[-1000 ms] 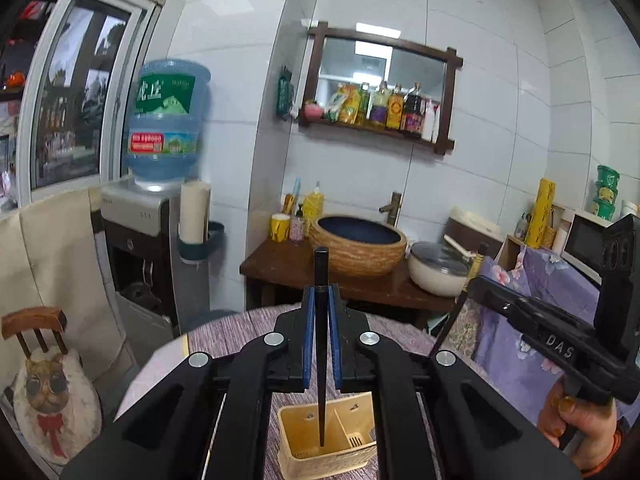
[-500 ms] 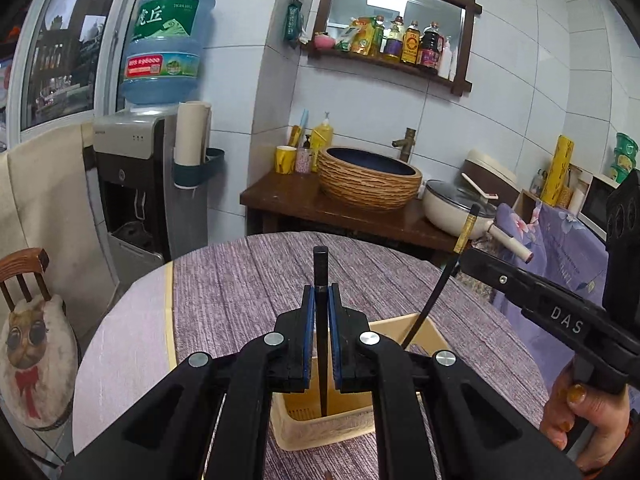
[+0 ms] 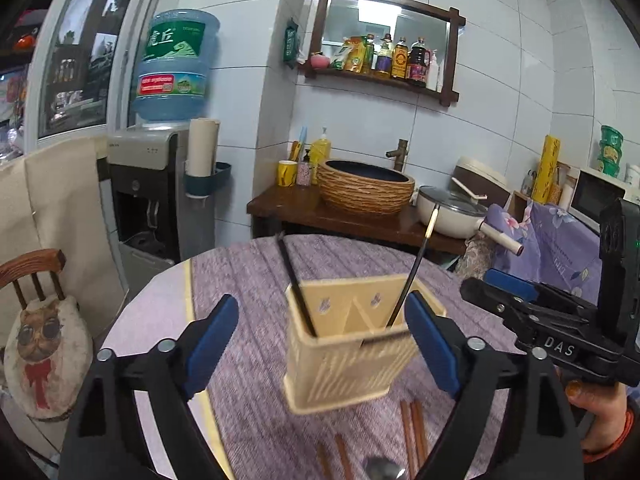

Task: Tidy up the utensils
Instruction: 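Carry the black chopstick into the holder with the left tool while the right tool drops the yellow-tipped one in, then move both tools back down to the remaining utensils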

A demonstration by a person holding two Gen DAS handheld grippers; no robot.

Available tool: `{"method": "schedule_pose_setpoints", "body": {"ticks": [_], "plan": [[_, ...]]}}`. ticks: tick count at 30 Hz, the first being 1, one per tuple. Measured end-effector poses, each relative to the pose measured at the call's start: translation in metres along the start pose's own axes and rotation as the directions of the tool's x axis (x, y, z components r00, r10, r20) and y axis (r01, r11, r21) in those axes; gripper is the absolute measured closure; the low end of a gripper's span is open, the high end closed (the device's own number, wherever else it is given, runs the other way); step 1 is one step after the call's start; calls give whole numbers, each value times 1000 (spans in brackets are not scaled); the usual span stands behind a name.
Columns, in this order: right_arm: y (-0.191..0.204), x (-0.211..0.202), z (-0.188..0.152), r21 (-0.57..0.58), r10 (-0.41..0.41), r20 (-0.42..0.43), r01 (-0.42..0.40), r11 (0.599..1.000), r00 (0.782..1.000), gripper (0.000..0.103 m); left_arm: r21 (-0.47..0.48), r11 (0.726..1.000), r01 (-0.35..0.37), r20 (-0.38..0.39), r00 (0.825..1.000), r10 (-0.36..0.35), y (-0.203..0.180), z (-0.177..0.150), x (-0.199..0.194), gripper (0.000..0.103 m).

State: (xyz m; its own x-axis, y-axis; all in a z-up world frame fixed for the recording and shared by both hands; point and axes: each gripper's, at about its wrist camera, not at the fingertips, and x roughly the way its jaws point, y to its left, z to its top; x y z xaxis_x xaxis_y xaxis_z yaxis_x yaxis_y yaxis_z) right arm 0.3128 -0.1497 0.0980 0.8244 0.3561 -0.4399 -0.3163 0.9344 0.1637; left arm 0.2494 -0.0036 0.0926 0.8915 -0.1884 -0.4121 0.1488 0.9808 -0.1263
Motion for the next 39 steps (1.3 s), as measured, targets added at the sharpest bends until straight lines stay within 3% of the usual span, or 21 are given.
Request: {"method": "schedule_pose_setpoints", "body": {"ticks": [6, 10, 14, 20, 32, 39], "plan": [[12, 0, -67, -28, -1, -155, -3, 1000, 988, 45, -30, 997, -66, -133, 989, 61, 19, -60, -2, 20], [14, -1, -101, -28, -41, -205, 36, 999, 978, 45, -84, 996, -41, -253, 967, 18, 28, -98, 5, 40], [4, 2, -126, 20, -80, -269, 89, 996, 960, 46, -119, 993, -28, -334, 943, -14, 30, -128, 9, 52], [-16, 13, -142, 99, -117, -347, 161, 982, 931, 57, -132, 991, -11, -366, 930, -38, 27, -141, 9, 64], [-8, 15, -148, 121, -80, -351, 130, 984, 933, 62, -147, 988, 52, -414, 904, -109, 18, -152, 25, 76], [-13, 13, -150, 140, -64, -352, 120, 983, 934, 62, -214, 970, 116, -436, 877, -201, 19, -158, 36, 95]]}}
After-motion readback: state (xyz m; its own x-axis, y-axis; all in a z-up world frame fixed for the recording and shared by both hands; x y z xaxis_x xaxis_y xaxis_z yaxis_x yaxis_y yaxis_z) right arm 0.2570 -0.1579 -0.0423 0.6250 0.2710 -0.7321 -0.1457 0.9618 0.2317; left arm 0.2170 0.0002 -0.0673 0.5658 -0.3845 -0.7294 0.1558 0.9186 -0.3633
